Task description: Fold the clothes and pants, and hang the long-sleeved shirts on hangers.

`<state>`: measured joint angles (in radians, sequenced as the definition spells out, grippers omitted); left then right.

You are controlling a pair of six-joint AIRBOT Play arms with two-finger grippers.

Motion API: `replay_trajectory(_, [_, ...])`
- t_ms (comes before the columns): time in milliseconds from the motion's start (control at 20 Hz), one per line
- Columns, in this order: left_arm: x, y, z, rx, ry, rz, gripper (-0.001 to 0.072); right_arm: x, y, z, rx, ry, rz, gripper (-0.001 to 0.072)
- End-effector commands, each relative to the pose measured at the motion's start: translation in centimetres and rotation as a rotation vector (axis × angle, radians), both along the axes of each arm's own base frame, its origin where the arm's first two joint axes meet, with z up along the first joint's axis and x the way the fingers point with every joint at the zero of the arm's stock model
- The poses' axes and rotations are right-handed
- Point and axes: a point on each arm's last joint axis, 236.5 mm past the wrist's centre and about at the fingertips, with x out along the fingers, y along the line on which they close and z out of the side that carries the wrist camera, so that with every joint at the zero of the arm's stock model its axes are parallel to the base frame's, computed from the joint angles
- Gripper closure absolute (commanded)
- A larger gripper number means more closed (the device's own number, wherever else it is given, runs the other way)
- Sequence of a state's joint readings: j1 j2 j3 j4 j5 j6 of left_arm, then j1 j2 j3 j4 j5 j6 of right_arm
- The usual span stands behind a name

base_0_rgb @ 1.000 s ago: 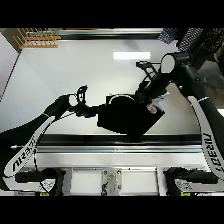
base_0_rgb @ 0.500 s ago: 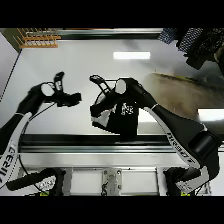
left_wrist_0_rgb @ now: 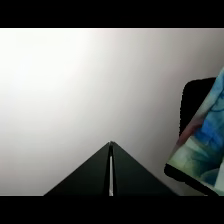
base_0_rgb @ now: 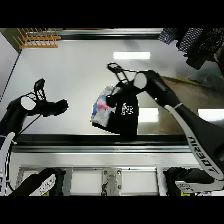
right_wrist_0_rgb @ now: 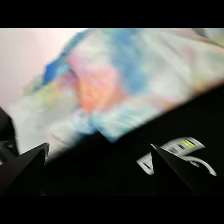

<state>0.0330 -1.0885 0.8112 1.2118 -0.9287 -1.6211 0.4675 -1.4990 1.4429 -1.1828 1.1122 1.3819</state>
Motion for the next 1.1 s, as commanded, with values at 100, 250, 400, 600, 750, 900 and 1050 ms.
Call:
replay_trajectory(100, [-1.7, -4.4, -0.1, 0.002, -0.041, -0.122, 0.0698, -3.0, -14.8, -7.6, -0.075, 0.224, -0.325, 0.0008])
replay_trajectory(250, [-1.9, -6.5, 0.1, 0.001, -0.061, -0.180, 0.0697, -3.0, -16.0, -10.9, 0.158, 0.335, -0.557, 0.0008])
replay_trajectory(400, [-2.0, -7.9, 0.2, 0.000, -0.078, -0.216, 0.0698, -1.8, -13.8, -12.0, 0.380, 0.356, -0.625, 0.0008])
replay_trajectory(600, [-2.2, -8.2, 0.2, -0.002, -0.077, -0.225, 0.0698, -1.5, -9.3, -13.5, 0.503, 0.421, -0.595, 0.0009])
replay_trajectory(750, [-2.2, -8.2, 0.2, -0.002, -0.077, -0.225, 0.0698, -1.9, -5.7, -13.7, 0.569, 0.441, -0.550, 0.0183])
replay_trajectory(900, [-2.2, -8.3, 0.2, -0.007, -0.076, -0.223, 0.0698, -1.6, -3.5, -12.5, 0.625, 0.404, -0.502, 0.0704])
replay_trajectory(1050, [-2.3, -8.3, 0.2, -0.013, -0.068, -0.210, 0.0698, -0.2, -4.7, -11.3, 0.583, 0.343, -0.478, 0.0698])
